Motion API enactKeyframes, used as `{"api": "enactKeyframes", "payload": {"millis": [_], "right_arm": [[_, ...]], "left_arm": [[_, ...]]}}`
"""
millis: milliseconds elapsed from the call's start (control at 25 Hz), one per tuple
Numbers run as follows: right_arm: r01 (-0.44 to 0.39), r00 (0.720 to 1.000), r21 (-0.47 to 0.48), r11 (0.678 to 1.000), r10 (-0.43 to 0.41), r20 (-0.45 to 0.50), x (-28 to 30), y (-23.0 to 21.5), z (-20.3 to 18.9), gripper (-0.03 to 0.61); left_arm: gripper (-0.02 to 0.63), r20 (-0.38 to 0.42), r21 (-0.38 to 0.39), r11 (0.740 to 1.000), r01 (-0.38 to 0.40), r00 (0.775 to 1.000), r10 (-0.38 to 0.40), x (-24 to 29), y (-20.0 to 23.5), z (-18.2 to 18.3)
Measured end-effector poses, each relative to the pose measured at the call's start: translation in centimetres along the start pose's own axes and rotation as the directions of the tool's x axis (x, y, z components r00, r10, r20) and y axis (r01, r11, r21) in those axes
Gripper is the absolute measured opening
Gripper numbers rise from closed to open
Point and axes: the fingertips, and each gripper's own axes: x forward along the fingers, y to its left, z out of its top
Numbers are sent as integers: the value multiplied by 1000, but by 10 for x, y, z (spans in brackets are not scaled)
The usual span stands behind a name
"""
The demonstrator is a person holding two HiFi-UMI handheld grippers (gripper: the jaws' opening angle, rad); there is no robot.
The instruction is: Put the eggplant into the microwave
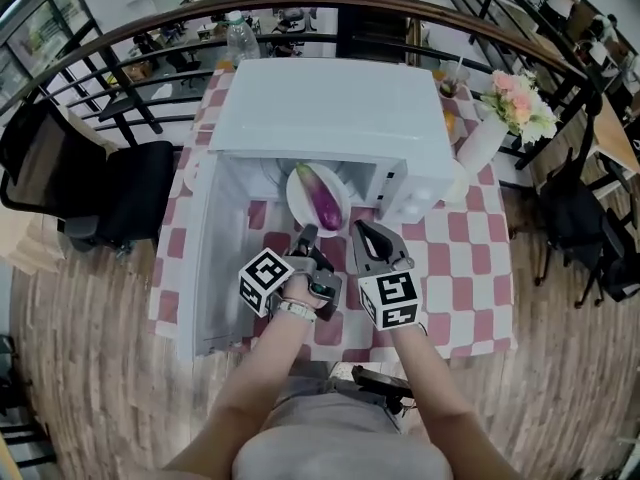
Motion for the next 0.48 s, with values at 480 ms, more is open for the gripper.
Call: {"api": "enactKeyframes", "payload": {"millis": [480], "right_arm": [[6, 997, 26, 1000, -4, -77, 20, -6, -34, 26]], "left_arm": [[14, -3, -21, 999, -33, 999, 33, 32, 27, 14]]}}
